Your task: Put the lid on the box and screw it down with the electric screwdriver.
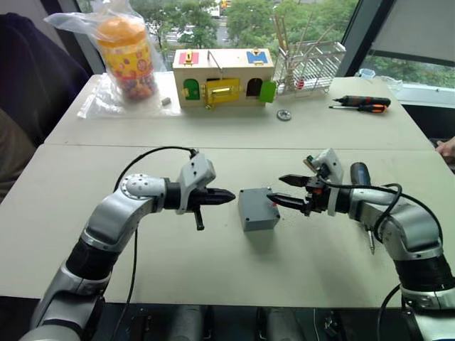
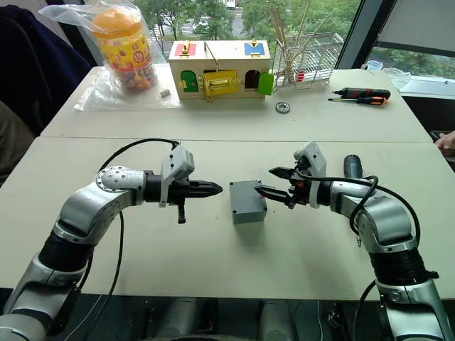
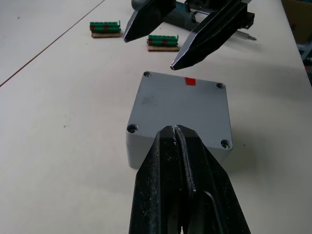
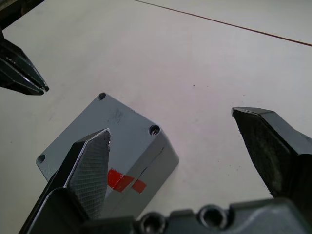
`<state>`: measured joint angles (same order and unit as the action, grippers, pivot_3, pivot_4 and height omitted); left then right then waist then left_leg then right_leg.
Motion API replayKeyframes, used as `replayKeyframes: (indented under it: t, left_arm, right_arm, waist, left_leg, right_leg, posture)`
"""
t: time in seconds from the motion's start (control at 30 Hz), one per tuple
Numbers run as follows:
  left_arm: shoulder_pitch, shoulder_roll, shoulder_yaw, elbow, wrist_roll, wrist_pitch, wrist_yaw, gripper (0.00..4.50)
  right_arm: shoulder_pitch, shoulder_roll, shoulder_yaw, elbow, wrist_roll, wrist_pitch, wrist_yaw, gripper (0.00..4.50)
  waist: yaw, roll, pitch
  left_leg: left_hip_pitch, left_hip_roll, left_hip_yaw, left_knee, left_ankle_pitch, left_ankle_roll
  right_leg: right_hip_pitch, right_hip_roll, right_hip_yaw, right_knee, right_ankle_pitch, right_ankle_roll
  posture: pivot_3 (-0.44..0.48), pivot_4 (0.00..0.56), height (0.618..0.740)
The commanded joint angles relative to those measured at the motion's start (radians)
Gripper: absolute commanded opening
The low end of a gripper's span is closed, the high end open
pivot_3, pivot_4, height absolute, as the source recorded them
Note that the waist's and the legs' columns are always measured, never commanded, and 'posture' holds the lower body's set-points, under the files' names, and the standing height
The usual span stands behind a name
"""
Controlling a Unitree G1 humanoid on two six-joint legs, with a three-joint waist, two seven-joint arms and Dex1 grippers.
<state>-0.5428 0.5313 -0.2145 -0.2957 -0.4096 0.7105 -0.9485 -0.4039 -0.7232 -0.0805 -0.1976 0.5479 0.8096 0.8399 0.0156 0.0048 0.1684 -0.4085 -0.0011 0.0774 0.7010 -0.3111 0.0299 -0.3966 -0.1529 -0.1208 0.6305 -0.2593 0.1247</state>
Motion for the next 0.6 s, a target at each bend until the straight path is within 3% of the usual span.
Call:
replayKeyframes:
  t: [0.03,0.13,0.27,0.33,0.47,0.6]
  left_arm:
    - [-0.035,-0.007,0.043,-0.043,-0.057,0.011,-0.005,0.00]
    - [-0.052,-0.011,0.046,-0.067,-0.105,0.027,-0.024,0.00]
    - [-0.062,-0.016,0.021,-0.108,-0.130,0.029,-0.036,0.00]
    - [-0.058,-0.021,0.005,-0.132,-0.132,0.030,-0.031,0.00]
    - [-0.017,-0.009,-0.043,-0.212,-0.135,0.025,-0.039,0.00]
    - [0.001,-0.019,-0.070,-0.229,-0.111,0.015,-0.002,0.00]
  right_arm:
    - [-0.057,-0.087,-0.171,-0.003,0.089,0.105,-0.010,4.48]
    - [-0.081,-0.206,-0.217,0.072,0.078,0.172,-0.002,4.48]
    - [-0.067,-0.443,-0.146,0.226,0.019,0.225,0.121,4.48]
    - [-0.060,-0.503,-0.116,0.264,0.023,0.249,0.180,4.48]
    - [-0.151,-0.569,0.068,0.424,-0.053,0.388,0.203,4.48]
    - [-0.264,-0.554,0.194,0.535,-0.087,0.443,0.275,4.48]
  waist:
    - [0.000,0.000,0.000]
    - [0.000,0.000,0.000]
    - [-0.003,0.000,0.000]
    - [-0.003,0.000,0.000]
    - [-0.010,0.000,0.000]
    - [-0.006,0.000,0.000]
  left_leg:
    - [0.000,0.000,0.000,0.000,0.000,0.000]
    - [0.000,0.000,0.000,0.000,0.000,0.000]
    - [0.000,0.000,0.000,0.000,0.000,0.000]
    - [0.000,0.000,0.001,0.000,0.000,0.000]
    - [0.001,0.000,0.002,0.000,0.000,0.000]
    - [0.001,0.000,0.001,0.000,0.000,0.000]
  right_leg:
    - [0.000,0.000,0.000,0.000,0.000,0.000]
    - [0.001,0.000,0.000,0.000,0.000,0.000]
    - [0.001,0.000,0.000,-0.001,0.000,0.000]
    - [0.000,-0.001,0.000,-0.001,0.000,0.000]
    - [0.000,-0.001,0.001,-0.001,0.000,0.000]
    - [-0.001,-0.001,0.001,-0.002,0.000,0.000]
  posture:
    - [0.000,0.150,0.705]
    - [0.000,0.150,0.705]
    - [0.000,0.150,0.705]
    - [0.000,0.150,0.705]
    - [0.000,0.150,0.705]
    - [0.000,0.150,0.705]
